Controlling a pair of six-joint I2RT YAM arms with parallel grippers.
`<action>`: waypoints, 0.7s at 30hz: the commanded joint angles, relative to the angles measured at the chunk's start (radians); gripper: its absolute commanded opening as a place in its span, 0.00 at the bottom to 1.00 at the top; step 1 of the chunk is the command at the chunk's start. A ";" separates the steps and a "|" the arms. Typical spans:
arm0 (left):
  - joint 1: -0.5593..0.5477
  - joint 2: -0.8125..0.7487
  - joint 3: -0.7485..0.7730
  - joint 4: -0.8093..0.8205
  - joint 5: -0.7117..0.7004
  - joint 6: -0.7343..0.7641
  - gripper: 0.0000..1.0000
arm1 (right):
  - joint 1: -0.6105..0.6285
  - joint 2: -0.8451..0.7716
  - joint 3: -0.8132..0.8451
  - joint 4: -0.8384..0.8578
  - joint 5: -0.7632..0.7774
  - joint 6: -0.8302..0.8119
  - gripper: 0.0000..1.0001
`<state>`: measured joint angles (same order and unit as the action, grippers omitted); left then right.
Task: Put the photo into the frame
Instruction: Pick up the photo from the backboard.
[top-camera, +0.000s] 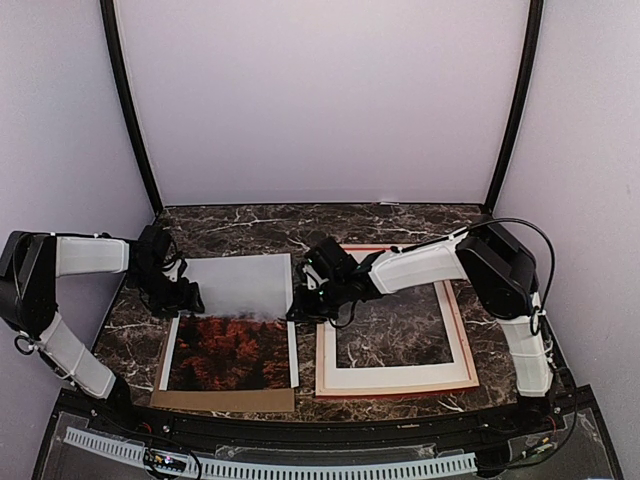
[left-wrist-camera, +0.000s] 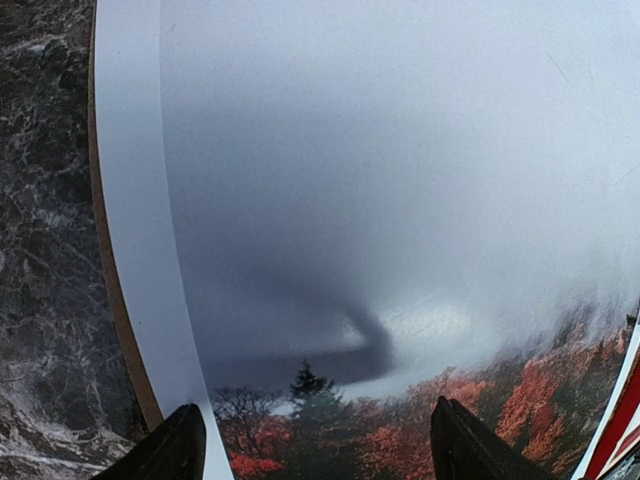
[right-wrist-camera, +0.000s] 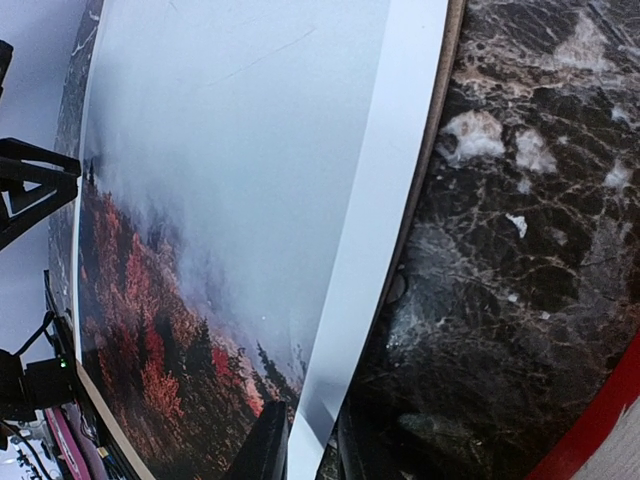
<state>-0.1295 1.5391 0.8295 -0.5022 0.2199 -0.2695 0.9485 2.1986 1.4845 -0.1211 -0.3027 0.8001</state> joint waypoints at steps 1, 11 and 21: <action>-0.029 0.040 -0.023 -0.018 0.094 -0.011 0.79 | 0.006 -0.061 -0.010 0.072 -0.039 0.010 0.17; -0.035 0.039 -0.024 -0.019 0.092 -0.013 0.79 | 0.004 -0.082 -0.018 0.078 -0.039 0.010 0.14; -0.038 0.042 -0.023 -0.019 0.093 -0.012 0.79 | 0.004 -0.069 0.001 0.026 -0.019 -0.002 0.19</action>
<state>-0.1398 1.5391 0.8295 -0.4976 0.2192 -0.2695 0.9478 2.1654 1.4666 -0.1287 -0.3031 0.8051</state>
